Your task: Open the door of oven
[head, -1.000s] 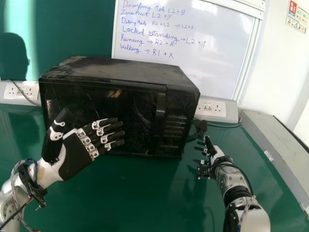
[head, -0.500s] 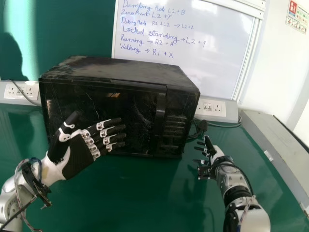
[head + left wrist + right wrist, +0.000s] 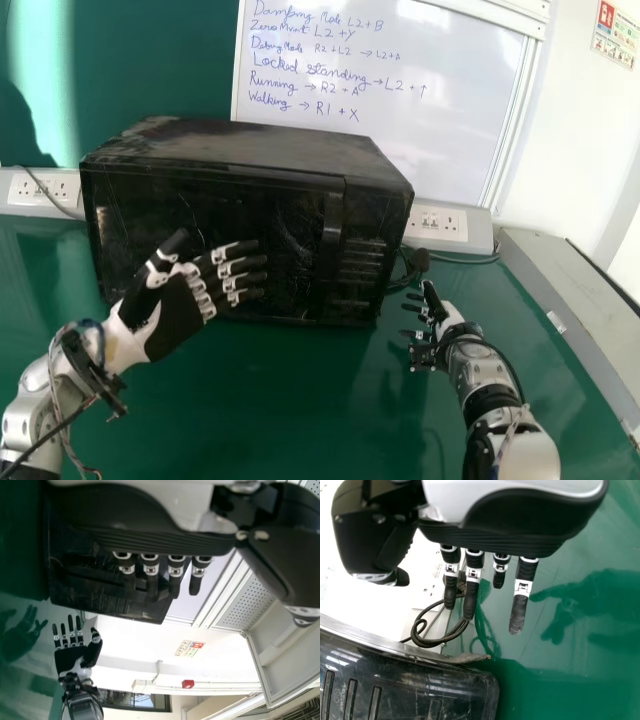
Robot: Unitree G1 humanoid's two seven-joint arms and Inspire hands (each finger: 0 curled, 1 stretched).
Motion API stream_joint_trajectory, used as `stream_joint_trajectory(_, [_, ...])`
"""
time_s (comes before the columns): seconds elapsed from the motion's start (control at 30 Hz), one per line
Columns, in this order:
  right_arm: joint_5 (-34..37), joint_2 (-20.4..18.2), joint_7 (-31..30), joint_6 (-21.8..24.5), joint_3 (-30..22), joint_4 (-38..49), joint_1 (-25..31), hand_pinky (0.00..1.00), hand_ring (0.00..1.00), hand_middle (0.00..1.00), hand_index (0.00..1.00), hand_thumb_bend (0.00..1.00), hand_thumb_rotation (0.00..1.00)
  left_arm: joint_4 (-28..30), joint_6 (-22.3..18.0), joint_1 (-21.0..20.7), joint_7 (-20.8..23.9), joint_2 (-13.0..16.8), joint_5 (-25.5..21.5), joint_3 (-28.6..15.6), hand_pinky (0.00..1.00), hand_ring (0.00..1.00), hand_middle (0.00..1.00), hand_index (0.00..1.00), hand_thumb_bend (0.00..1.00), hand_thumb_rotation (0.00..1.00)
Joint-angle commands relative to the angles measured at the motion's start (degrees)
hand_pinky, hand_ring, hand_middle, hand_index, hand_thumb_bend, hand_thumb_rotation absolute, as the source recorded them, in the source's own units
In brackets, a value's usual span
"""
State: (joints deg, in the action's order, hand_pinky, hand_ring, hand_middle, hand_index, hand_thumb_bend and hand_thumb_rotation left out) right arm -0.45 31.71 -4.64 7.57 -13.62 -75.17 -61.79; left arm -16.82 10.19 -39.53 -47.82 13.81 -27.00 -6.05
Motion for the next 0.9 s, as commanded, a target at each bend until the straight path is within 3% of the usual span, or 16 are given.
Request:
stream_joint_trajectory(0.0, [0.3,0.7,-0.2,0.0,-0.3,-0.1,-0.3,0.49,0.58,0.75,0.8,0.56,0.41,-1.0,0.8,-1.1,0.6,-0.3,0.3,0.3,0.86,1.0,1.0,1.0,1.0,0.84])
stream_joint_trajectory(0.17, [0.2,0.8,0.2,0.1,-0.2,-0.1,-0.3,0.45,0.57,0.75,0.79,0.57,0.41,-3.0,1.9,-2.8,0.3,-0.2,-0.2,0.1,0.85,1.0,1.0,1.0,1.0,0.82])
stream_joint_trajectory(0.47, [0.4,0.6,0.2,0.3,-0.5,-0.1,-0.4,0.44,0.56,0.73,0.78,0.57,0.42,-6.7,-0.6,-5.9,0.3,-0.3,3.0,1.5,0.87,1.0,1.0,1.0,1.0,0.84])
stream_joint_trajectory(0.63, [0.4,0.6,0.3,0.1,-0.6,-0.1,-0.3,0.49,0.58,0.73,0.78,0.58,0.41,-6.8,0.6,-6.7,2.1,-0.7,4.4,2.3,0.93,1.0,1.0,1.0,1.0,0.83])
stream_joint_trajectory(0.87, [0.4,0.7,0.2,0.2,-0.7,-0.2,-0.4,0.47,0.57,0.74,0.78,0.59,0.4,-5.8,1.6,-7.0,6.6,-2.4,6.1,3.4,0.94,1.0,1.0,1.0,1.0,0.8])
